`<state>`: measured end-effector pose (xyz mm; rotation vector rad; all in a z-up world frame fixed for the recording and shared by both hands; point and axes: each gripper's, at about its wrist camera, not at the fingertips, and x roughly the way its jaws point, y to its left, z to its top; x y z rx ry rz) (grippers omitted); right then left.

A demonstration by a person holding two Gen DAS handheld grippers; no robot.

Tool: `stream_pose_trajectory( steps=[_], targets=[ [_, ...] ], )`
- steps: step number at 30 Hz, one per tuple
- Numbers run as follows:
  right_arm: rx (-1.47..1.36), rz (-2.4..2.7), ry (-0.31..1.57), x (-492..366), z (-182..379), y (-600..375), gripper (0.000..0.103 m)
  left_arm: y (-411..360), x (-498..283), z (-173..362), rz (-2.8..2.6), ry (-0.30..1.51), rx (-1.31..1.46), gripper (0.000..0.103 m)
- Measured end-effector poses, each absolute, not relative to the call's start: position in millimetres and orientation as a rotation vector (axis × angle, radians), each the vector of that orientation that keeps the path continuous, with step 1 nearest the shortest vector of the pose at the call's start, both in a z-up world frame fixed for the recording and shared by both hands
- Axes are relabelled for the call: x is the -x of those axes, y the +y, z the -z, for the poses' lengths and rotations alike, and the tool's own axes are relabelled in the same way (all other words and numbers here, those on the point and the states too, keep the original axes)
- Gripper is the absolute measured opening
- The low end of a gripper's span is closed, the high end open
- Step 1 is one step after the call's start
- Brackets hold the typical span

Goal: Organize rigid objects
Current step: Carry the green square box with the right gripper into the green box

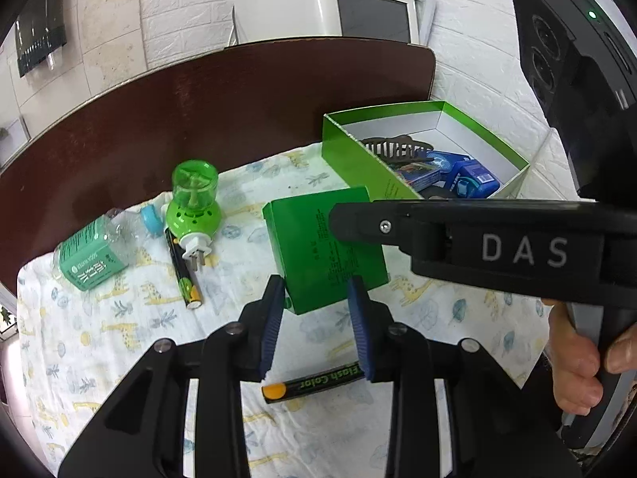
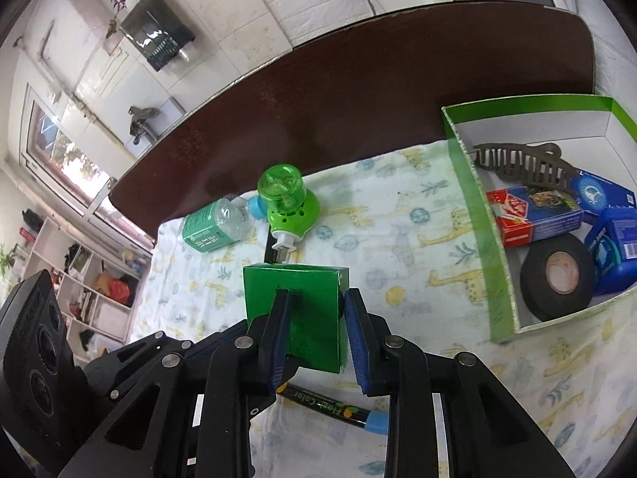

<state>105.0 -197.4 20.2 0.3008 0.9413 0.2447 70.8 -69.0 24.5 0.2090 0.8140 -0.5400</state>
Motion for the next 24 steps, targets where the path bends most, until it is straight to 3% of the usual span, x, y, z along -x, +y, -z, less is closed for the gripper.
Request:
stream_pose_trajectory(
  steps=[24],
  targets=[
    [-0.452,0.011,0.696,-83,-72,-397,0.031,-281,-96,-50,0.739,0.753,-0.435,0.031]
  ],
)
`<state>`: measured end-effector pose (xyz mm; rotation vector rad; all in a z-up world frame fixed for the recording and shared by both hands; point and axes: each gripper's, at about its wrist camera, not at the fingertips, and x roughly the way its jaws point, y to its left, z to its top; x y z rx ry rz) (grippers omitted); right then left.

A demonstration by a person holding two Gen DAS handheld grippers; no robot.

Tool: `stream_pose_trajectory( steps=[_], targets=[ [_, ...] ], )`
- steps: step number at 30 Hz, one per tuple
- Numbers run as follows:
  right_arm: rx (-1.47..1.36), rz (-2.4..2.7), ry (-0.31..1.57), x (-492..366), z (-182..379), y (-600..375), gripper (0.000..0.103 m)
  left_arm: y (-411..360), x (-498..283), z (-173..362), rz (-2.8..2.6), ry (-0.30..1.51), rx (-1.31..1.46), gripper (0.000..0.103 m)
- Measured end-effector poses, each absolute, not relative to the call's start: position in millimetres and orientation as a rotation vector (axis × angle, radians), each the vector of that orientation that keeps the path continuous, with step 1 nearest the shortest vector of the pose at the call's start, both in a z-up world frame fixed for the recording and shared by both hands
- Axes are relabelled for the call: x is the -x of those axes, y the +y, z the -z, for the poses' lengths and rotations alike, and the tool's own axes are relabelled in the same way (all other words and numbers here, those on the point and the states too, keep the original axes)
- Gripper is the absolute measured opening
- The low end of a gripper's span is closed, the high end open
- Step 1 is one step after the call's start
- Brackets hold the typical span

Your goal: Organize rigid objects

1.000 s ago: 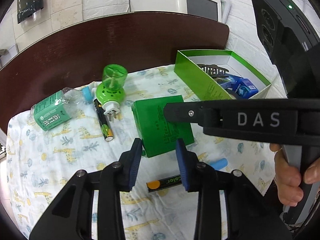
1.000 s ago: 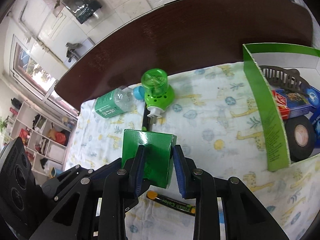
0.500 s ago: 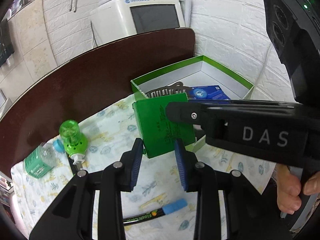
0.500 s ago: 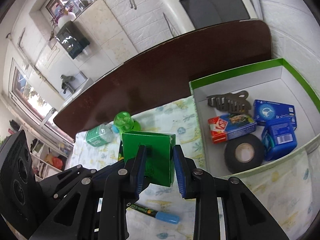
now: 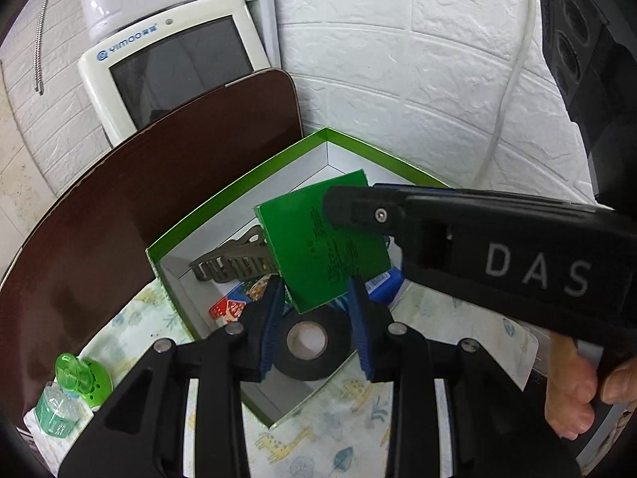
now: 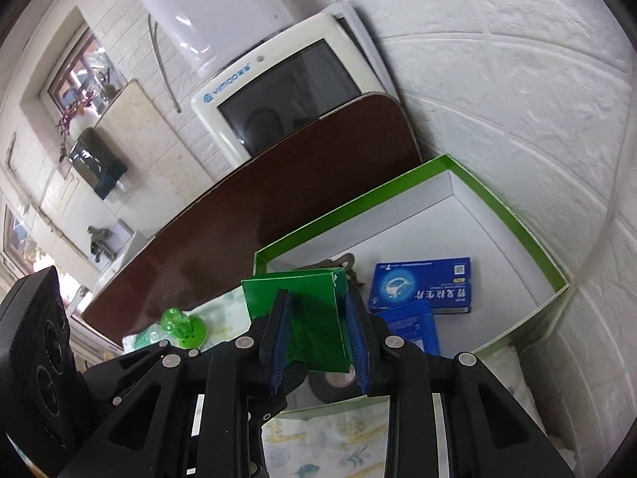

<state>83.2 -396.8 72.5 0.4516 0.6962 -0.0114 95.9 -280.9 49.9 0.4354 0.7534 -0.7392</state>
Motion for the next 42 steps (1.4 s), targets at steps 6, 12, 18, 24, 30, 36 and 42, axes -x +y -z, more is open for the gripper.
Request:
stream_pose_trajectory(
  steps=[6,12,18,24,30,36,42],
  targets=[
    [-0.473,0.029,0.693,-94,-64,-426,0.031,-308,-116,-34,0.736,0.808,-0.443,0.031],
    [-0.525,0.048,0.716,-107,-44,-448,0.031,-326,-129,-25,0.724,0.827,-0.464,0.031],
    [-0.541,0.066,0.727,-113,-32,-455,0.031,-333,-137,-19,0.73,0.834,-0.463,0.031],
    [-0.534,0.081,0.728,-117,-28,-454,0.031,-339,-145,-9,0.71,0.844,-0.486,0.031],
    [-0.529,0.103,0.736,-114,-24,-451,0.031,-326,-144,-12,0.692,0.838,-0.478,0.032],
    [-0.518,0.082,0.725,-105,-27,-441,0.031,-304,-146,-13,0.637,0.855,-0.442,0.032],
    [-0.433,0.04,0.718,-95,-39,-416,0.03,-262,-146,-25,0.554,0.819,-0.389,0.05]
  ],
)
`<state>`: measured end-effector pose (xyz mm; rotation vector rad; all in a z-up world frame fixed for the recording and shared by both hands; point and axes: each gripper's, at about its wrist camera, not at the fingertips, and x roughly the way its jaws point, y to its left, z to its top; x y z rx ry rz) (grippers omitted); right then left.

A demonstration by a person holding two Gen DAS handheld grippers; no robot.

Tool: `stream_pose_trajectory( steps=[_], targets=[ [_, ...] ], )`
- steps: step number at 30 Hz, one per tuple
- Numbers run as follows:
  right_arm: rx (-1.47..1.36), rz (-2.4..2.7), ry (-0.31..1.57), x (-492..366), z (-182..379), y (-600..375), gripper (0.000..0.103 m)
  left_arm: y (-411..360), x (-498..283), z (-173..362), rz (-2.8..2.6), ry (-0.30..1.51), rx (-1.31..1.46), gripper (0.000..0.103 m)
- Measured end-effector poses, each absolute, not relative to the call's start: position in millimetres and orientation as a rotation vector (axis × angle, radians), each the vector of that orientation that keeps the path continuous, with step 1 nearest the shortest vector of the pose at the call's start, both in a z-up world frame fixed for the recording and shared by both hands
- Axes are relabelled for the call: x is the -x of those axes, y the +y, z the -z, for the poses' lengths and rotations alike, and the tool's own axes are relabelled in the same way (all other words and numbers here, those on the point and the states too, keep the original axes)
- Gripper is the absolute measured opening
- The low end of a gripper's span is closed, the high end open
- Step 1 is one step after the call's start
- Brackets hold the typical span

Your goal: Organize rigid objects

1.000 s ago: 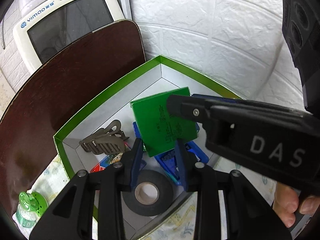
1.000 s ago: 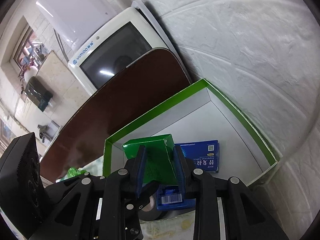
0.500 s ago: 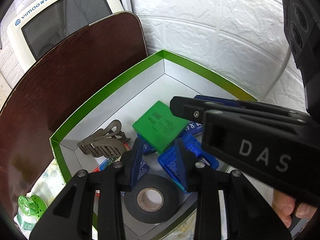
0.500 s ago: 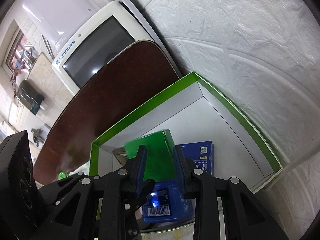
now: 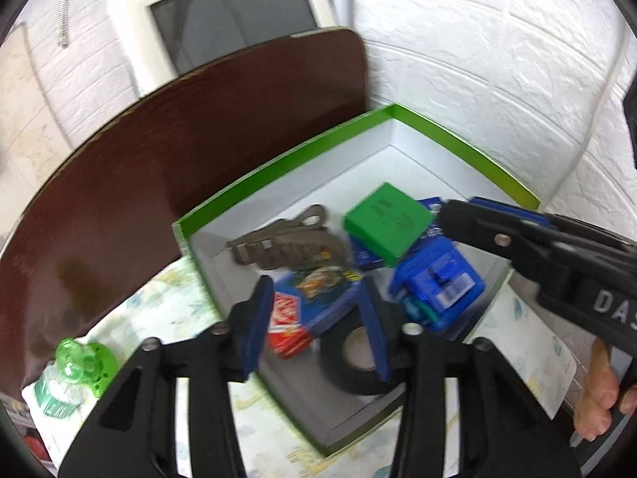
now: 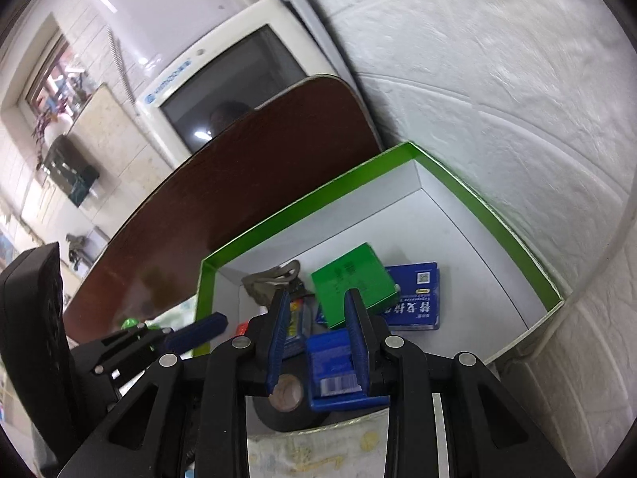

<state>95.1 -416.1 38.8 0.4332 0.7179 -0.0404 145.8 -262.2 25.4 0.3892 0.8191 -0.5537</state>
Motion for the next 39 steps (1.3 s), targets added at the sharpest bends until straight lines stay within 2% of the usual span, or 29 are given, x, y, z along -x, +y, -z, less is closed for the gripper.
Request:
stream_pose_trajectory(
  steps=[13,17,19,21,27,33,35,36,37,38,39],
  targets=[
    [-0.142,-0.176,0.769,-76,-54,-306,0.03,-129,-141,-31,0.334,0.804,-0.217,0.052],
    [0.001,-0.282,0.824,-66,-37,-259,0.034,-79,-133,-23,0.262,0.816,-0.158,0.054],
    [0.066,-0.328,0.871,-62,-23,-239,0.044,-55,-131,-14,0.226,0.831,-0.127,0.054],
    [0.14,-0.36,0.919,-57,-7,-222,0.048,-31,-129,-5,0.196,0.854,-0.097,0.054],
    [0.388,-0.411,1.006,-40,32,-179,0.049,9,-131,27,0.161,0.934,-0.047,0.054],
    [0.546,-0.407,1.026,-40,55,-146,0.049,-1,-150,48,0.211,0.978,-0.062,0.054],
    [0.55,-0.409,1.036,-44,61,-139,0.049,-7,-160,57,0.224,1.01,-0.073,0.052],
    [0.548,-0.408,1.044,-47,64,-136,0.049,-8,-165,61,0.22,1.024,-0.069,0.047],
    [0.543,-0.404,1.054,-51,67,-134,0.049,-6,-169,65,0.215,1.036,-0.062,0.038],
    [0.528,-0.404,1.042,-53,67,-132,0.049,-4,-171,63,0.212,1.012,-0.058,0.024],
    [0.507,-0.406,1.032,-55,66,-131,0.049,0,-174,63,0.212,1.019,-0.046,0.019]
  ],
)
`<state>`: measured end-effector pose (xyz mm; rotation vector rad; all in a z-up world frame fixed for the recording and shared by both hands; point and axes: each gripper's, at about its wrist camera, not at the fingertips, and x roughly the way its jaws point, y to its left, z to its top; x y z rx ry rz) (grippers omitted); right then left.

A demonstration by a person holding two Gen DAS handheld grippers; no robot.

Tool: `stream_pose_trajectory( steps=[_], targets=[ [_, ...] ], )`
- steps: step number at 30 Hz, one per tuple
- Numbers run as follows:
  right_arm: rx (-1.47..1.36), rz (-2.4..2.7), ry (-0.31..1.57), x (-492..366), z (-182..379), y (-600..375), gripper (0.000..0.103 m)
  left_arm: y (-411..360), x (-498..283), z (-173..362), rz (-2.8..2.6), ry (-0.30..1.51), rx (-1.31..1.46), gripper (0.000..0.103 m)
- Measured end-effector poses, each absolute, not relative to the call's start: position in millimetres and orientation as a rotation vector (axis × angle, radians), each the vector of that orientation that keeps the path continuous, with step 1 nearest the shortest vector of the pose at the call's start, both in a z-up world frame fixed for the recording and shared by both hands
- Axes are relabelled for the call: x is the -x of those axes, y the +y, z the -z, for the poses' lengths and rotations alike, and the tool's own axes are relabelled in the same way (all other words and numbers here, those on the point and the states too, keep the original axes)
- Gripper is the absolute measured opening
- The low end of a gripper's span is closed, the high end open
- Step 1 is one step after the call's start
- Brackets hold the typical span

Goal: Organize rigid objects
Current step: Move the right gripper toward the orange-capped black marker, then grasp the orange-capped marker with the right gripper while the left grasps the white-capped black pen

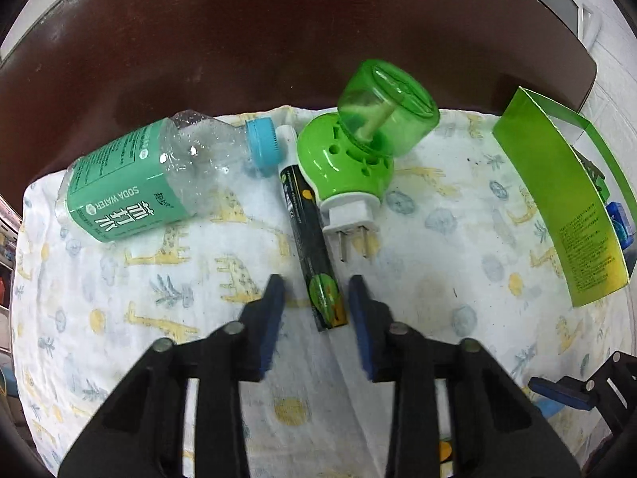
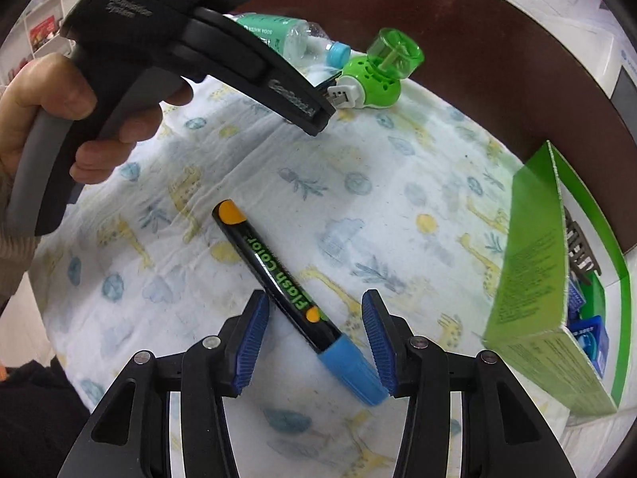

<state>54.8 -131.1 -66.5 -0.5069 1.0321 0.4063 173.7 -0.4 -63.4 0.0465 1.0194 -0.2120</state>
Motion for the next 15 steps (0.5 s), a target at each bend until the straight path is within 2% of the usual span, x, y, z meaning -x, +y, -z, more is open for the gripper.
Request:
stream_pose_trajectory(
  steps=[1,3,4,7,15],
  targets=[
    [0.478,-0.404,1.036,-59,67,-132,0.049,6,-176,63,0.208,1.026,-0.027,0.015],
    [0.406,-0.383,1.047,-66,68,-134,0.045,20,-174,62,0.219,1.039,0.012,0.014],
    [0.364,-0.376,1.058,-68,69,-135,0.033,26,-171,62,0.221,1.041,0.024,0.014],
    [0.228,-0.321,1.079,-80,66,-146,0.021,39,-146,64,0.24,1.043,0.021,0.014],
    [-0.102,-0.345,1.144,-99,68,-159,0.019,32,-68,63,0.32,1.059,-0.028,0.018]
  ],
)
